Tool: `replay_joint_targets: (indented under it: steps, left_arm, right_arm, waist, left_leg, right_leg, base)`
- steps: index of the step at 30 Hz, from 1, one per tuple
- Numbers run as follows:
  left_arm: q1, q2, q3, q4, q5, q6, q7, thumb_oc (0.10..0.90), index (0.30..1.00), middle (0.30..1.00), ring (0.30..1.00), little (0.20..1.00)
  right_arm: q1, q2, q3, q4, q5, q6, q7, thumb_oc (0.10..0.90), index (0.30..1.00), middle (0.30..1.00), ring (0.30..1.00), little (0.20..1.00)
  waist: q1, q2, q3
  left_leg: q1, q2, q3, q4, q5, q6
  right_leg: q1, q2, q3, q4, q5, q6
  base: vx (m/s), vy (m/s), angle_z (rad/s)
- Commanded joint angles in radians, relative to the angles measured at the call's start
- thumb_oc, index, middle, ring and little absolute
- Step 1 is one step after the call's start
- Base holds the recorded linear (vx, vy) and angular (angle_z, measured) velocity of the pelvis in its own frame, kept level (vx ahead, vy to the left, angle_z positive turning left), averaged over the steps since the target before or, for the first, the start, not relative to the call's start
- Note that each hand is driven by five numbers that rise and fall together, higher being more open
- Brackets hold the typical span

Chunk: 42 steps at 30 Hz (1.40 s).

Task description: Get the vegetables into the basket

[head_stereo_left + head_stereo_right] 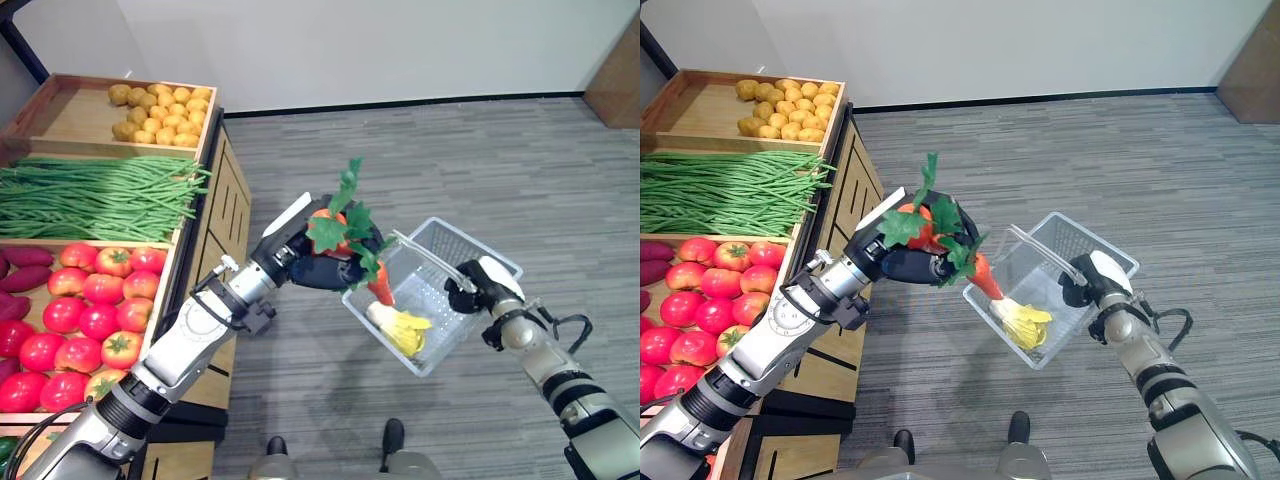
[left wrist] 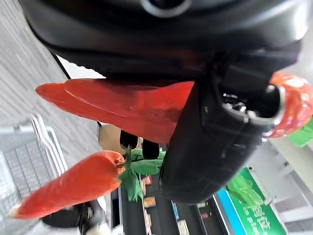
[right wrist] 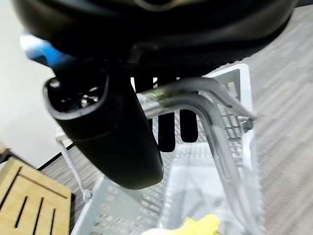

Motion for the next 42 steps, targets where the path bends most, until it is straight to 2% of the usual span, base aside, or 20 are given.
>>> replay_joint_targets:
  steps: [1,6,11,18,24,28,42]
  left_arm:
    - [-0.157,-0.030,-0.030,-0.016,-0.024,-0.086,0.027,0.400,0.300,0.300,0.300,0.300]
    - [-0.172,-0.073,-0.079,0.021,0.000,-0.072,0.034,0.400,0.300,0.300,0.300,0.300]
    - [-0.108,-0.120,-0.077,0.081,0.031,-0.047,0.044,0.400,0.300,0.300,0.300,0.300]
    - [-0.056,-0.153,-0.085,0.196,0.110,-0.027,0.055,0.400,0.300,0.300,0.300,0.300]
    - [0.001,-0.196,-0.063,0.300,0.115,-0.004,0.075,0.400,0.300,0.300,0.300,0.300]
    - [0.022,-0.241,-0.024,0.400,0.180,0.008,0.130,0.400,0.300,0.300,0.300,0.300]
    - [-0.003,-0.342,0.053,0.625,0.287,0.037,0.256,0.400,0.300,0.300,0.300,0.300]
  right_arm:
    - [-0.253,-0.002,0.009,-0.019,0.088,-0.079,-0.098,0.400,0.300,0.300,0.300,0.300]
    - [-0.293,0.047,0.028,-0.054,0.132,-0.086,-0.096,0.400,0.300,0.300,0.300,0.300]
    - [-0.250,0.065,0.029,-0.243,0.109,-0.092,-0.080,0.400,0.300,0.300,0.300,0.300]
    - [-0.195,0.073,0.002,-0.378,0.149,-0.106,-0.055,0.400,0.300,0.300,0.300,0.300]
    - [-0.168,0.085,-0.026,-0.452,0.184,-0.109,-0.046,0.400,0.300,0.300,0.300,0.300]
    - [-0.132,0.093,-0.050,-0.540,0.231,-0.122,-0.030,0.400,0.300,0.300,0.300,0.300]
    - [-0.016,0.134,-0.037,-0.778,0.359,-0.152,0.056,0.400,0.300,0.300,0.300,0.300]
  waist:
    - [0.001,-0.030,-0.044]
    - [-0.001,-0.026,-0.041]
    - [-0.011,-0.029,-0.043]
    - [-0.022,-0.033,-0.054]
    - [-0.027,-0.036,-0.063]
    - [-0.034,-0.039,-0.065]
    - [-0.058,-0.043,-0.068]
  left_leg:
    - [-0.054,-0.014,-0.006,0.001,-0.006,-0.002]
    - [-0.054,-0.017,-0.010,0.001,-0.007,0.001]
    - [-0.053,-0.019,-0.003,0.001,-0.013,0.005]
    - [-0.045,-0.019,0.004,0.001,-0.020,0.010]
    - [-0.037,-0.019,0.012,0.001,-0.021,0.012]
    - [-0.034,-0.019,0.016,0.001,-0.022,0.012]
    - [-0.029,-0.009,0.036,0.001,-0.021,0.008]
  right_leg:
    - [0.087,-0.039,-0.050,0.000,-0.134,0.089]
    - [0.089,-0.042,-0.050,0.000,-0.133,0.089]
    - [0.085,-0.043,-0.046,0.000,-0.133,0.090]
    - [0.090,-0.044,-0.041,0.000,-0.138,0.090]
    - [0.093,-0.043,-0.038,0.000,-0.138,0.089]
    - [0.094,-0.043,-0.036,0.000,-0.138,0.088]
    - [0.086,-0.036,-0.024,0.000,-0.137,0.086]
  base:
    - [0.00,0.000,0.00]
    - [0.00,0.000,0.00]
    - [0.00,0.000,0.00]
    - [0.00,0.000,0.00]
    - [0.00,0.000,0.00]
    - [0.00,0.001,-0.01]
    - [0.00,-0.002,-0.02]
